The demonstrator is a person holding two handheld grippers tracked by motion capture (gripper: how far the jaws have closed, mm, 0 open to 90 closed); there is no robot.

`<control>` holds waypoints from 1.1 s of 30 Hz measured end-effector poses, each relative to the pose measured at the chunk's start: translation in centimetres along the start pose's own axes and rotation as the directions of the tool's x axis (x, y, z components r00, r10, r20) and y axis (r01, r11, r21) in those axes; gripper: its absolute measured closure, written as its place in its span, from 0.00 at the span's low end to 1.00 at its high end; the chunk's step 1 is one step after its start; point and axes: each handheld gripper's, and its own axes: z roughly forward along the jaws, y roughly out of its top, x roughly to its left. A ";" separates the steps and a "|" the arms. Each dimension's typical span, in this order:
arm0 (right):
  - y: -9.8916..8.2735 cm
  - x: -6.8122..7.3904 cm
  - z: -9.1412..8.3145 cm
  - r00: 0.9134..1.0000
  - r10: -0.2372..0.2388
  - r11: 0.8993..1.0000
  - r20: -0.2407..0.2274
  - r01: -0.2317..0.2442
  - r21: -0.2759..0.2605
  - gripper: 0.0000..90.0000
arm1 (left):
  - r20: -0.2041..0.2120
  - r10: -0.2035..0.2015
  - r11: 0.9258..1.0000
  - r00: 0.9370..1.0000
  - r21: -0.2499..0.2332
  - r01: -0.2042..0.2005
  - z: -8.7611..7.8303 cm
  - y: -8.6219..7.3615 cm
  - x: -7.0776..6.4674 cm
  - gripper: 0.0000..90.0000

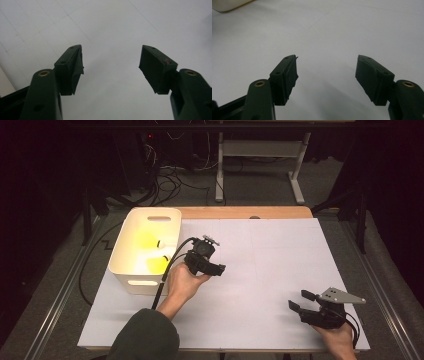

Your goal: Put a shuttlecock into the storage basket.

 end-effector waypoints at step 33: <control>0.0 0.0 0.0 1.000 -0.001 1.000 0.000 0.001 -0.001 0.38 | 0.029 0.008 1.000 1.000 0.008 -0.008 0.7 -2.8 -0.4 0.41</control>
